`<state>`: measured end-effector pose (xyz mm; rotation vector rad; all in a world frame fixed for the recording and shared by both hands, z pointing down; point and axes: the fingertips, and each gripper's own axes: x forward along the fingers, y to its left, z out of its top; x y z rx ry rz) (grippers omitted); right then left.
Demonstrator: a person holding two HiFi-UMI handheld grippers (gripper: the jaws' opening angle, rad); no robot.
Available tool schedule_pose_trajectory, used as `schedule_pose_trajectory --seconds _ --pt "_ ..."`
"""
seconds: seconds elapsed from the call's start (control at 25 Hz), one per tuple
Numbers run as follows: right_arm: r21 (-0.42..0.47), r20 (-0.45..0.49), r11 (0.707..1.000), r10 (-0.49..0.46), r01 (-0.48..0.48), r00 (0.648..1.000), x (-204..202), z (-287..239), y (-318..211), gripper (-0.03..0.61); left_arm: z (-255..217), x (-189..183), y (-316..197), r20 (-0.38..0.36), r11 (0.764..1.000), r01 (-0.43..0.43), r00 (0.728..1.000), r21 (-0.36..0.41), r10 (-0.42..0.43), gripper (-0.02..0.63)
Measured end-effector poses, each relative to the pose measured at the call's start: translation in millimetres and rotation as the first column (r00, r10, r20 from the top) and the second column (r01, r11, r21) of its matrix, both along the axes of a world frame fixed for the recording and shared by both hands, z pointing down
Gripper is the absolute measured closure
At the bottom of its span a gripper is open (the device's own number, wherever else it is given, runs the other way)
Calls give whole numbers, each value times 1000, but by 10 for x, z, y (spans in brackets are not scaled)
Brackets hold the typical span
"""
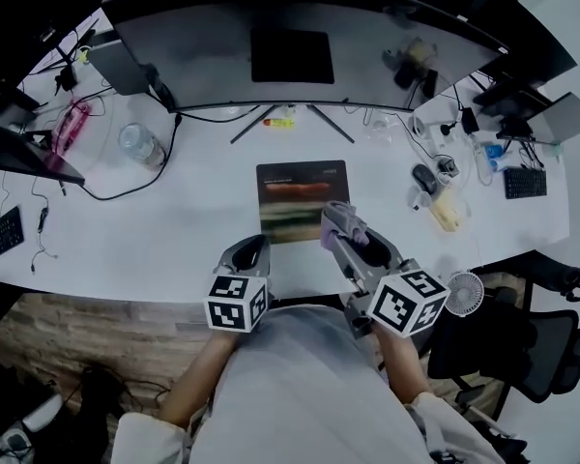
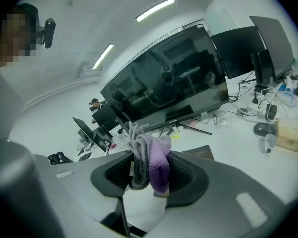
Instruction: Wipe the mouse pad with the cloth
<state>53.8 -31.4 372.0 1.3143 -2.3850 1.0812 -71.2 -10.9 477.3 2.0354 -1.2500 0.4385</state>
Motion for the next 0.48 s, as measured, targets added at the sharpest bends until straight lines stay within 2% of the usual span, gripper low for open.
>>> schedule_pose_trajectory --seconds 0.2,0.48 --pt "-12 20 999 -48 48 999 -139 63 -200 407 189 -56 -106 31 998 58 998 -31 -57 614" --pt "-72 10 994 -78 78 997 -227 373 -390 407 507 49 -166 74 993 75 995 -89 -69 614"
